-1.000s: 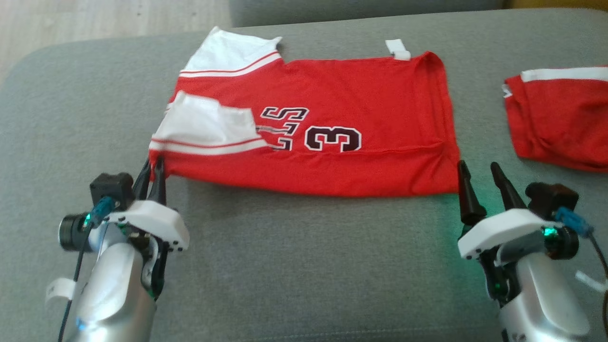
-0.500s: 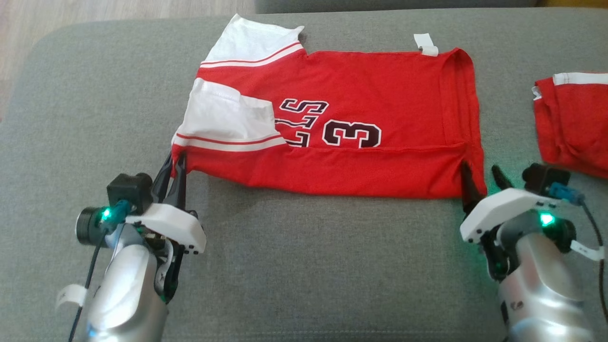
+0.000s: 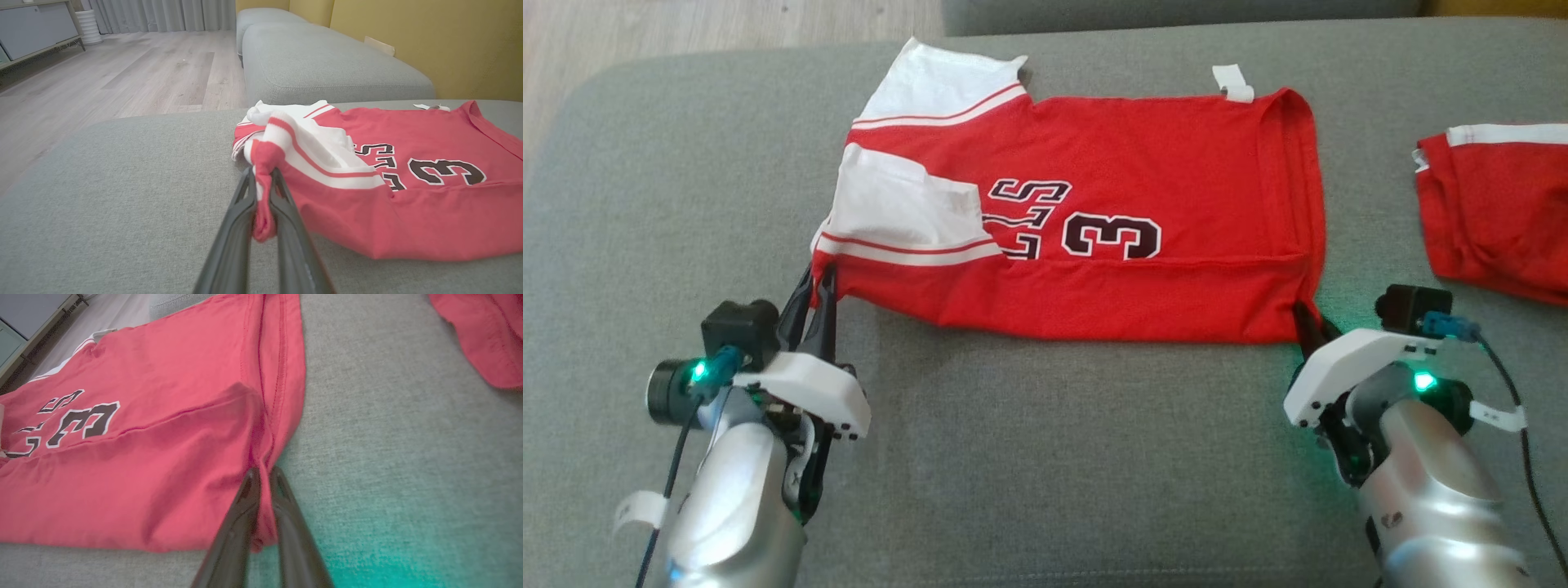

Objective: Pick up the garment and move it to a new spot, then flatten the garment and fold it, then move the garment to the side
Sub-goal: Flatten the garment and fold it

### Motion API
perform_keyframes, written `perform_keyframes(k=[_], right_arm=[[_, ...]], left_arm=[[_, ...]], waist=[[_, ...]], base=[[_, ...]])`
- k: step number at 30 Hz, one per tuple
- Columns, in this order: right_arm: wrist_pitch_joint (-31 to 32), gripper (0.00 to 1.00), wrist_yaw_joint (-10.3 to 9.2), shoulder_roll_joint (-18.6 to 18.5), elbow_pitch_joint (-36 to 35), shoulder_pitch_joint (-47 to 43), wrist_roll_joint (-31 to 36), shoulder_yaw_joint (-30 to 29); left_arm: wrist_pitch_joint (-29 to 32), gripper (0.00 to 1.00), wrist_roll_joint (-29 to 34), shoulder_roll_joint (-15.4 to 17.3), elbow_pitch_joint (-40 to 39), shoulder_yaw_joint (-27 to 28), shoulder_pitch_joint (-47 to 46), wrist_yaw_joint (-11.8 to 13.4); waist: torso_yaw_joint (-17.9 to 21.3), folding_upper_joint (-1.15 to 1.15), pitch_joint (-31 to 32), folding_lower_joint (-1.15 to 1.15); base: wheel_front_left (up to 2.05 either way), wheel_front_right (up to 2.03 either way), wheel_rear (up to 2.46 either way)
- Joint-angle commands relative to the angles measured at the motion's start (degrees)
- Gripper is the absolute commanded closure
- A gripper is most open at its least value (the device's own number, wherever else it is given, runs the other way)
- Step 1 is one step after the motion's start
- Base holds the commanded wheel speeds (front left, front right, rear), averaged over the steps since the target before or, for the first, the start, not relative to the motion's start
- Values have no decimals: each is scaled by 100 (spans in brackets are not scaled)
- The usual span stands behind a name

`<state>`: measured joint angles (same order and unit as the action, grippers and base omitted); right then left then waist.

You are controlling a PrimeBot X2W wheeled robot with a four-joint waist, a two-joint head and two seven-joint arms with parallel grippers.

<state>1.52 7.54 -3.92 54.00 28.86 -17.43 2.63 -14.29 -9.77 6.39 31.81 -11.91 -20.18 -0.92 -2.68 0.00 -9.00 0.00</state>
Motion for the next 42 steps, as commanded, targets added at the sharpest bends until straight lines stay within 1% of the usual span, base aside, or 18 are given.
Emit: perform_keyframes(k=[1,6,9,13,16,18,24,29,32,36,40,41,42], right_arm=[[-28,100,-5,104,-13,11,-18,187],[-249,100,-5,104,21,6,182,93],[-300,100,-5,104,8,-86,445,31],[-257,100,-5,104,-79,-230,553,-60],[-108,100,-5,104,-285,-564,631,-133],[24,100,-5,104,-451,-763,648,-153],[610,100,-5,98,-1159,-1429,618,-239],[1123,100,-5,69,-1973,-2039,511,-312],[1411,100,-5,71,-2518,-2386,449,-310],[1717,100,-5,77,-3145,-2728,378,-376],[1901,100,-5,87,-3577,-2911,338,-419],[1897,98,-5,90,-3676,-2927,333,-437],[1874,16,-5,92,-3774,-2933,339,-433]], left_arm=[[-70,100,-70,176,-140,219,-107,57],[-71,100,-118,210,-17,237,25,73],[-57,100,-263,175,66,306,149,66],[-43,100,-347,156,106,325,281,66],[-8,100,-447,140,99,331,582,60],[17,100,-469,151,29,324,755,76],[192,100,-506,220,-352,249,1358,85],[375,100,-585,285,-747,237,1892,115],[479,100,-665,323,-1056,297,2151,177],[647,100,-695,341,-1395,252,2367,208],[788,100,-674,353,-1558,175,2422,233],[812,76,-673,351,-1583,165,2417,246],[861,18,-690,344,-1590,164,2412,258]], waist=[[30,0,51,0],[71,0,275,0],[89,0,438,0],[84,0,628,0],[80,0,985,0],[77,0,1083,0],[123,0,1297,0],[179,0,1393,0],[205,0,1403,0],[211,0,1383,0],[227,0,1341,0],[231,0,1326,0],[237,0,1311,0]], base=[[0,0,0],[0,0,0],[0,0,0],[0,0,0],[0,0,0],[0,0,0],[0,0,0],[0,0,0],[0,0,0],[0,0,0],[0,0,0],[0,0,0],[0,0,0]])
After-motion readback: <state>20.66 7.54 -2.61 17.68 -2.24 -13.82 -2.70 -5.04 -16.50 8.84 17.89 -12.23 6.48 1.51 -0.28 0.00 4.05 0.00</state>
